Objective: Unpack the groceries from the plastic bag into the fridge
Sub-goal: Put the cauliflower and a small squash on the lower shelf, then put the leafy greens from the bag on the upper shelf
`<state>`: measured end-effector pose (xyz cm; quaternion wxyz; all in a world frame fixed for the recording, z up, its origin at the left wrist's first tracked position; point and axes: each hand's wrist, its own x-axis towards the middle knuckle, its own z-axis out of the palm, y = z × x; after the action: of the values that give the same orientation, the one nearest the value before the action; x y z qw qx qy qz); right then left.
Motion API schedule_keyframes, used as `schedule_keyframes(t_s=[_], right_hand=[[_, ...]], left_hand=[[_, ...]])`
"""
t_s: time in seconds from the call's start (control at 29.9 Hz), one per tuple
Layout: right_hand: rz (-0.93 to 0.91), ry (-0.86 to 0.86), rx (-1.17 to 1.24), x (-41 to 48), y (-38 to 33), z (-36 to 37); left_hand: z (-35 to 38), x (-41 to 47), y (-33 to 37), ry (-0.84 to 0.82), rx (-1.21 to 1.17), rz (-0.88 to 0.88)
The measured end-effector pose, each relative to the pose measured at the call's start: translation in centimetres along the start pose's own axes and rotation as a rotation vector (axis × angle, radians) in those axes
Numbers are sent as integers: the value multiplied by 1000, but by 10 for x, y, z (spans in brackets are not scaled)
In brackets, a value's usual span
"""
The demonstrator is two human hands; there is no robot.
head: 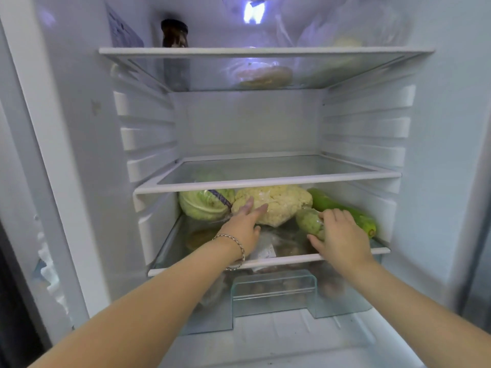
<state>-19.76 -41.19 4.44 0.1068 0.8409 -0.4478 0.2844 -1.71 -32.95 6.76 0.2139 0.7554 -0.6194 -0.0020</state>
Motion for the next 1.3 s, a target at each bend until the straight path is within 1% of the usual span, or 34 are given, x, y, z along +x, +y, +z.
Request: schedule_keyframes(t_s=[0.03, 0.13, 0.2, 0.37, 0.4, 0.47, 0.5, 0.53, 0.6, 0.7, 0.77, 0.87, 0.97, 1.07, 1.14, 1.24, 1.3], right_hand=[[-8, 27, -41, 1, 0, 1], [122, 32, -17, 1, 1, 3], [166, 70, -35, 1, 1, 5], [192, 8, -136, 1, -11, -4], [190, -8, -160, -2, -14, -7], [143, 41, -73, -13, -23, -10], [75, 101, 6, -19, -29, -11], [-7, 124, 91, -26, -37, -11], [-107, 33, 269, -41, -60, -21], [-117, -279, 608, -60, -88, -26], [-158, -515, 766, -69, -106, -30], [-362, -849, 714, -90, -126, -36], [-562, -1062, 684, -127, -144, -39], [-807, -1121, 534, -182, -163, -48], [-1014, -1134, 422, -224, -178, -64], [-1280, -1126, 328, -295, -199, -100], [-1479, -1072, 241, -348, -207, -136]], left_hand=[[2, 4, 0, -28, -4, 10], [6, 8, 0, -48, -41, 10], [8, 8, -4, -63, -54, 24], [0, 4, -13, -140, -77, 62], [-2, 1, -14, -147, -78, 59], [-7, -8, -14, -139, -67, 43], [-11, -16, -13, -120, -53, 17], [-15, -25, -13, -88, -32, -25], [-25, -47, -12, -19, 27, -118], [-39, -90, -10, 61, 101, -226], [-45, -123, -8, 104, 164, -312], [-46, -186, -3, 90, 292, -457], [-36, -260, 6, -15, 357, -692], [-23, -343, 31, -124, 360, -949], [-16, -404, 52, -146, 324, -1118], [-8, -501, 96, -107, 241, -1371], [-4, -568, 135, -47, 193, -1526]])
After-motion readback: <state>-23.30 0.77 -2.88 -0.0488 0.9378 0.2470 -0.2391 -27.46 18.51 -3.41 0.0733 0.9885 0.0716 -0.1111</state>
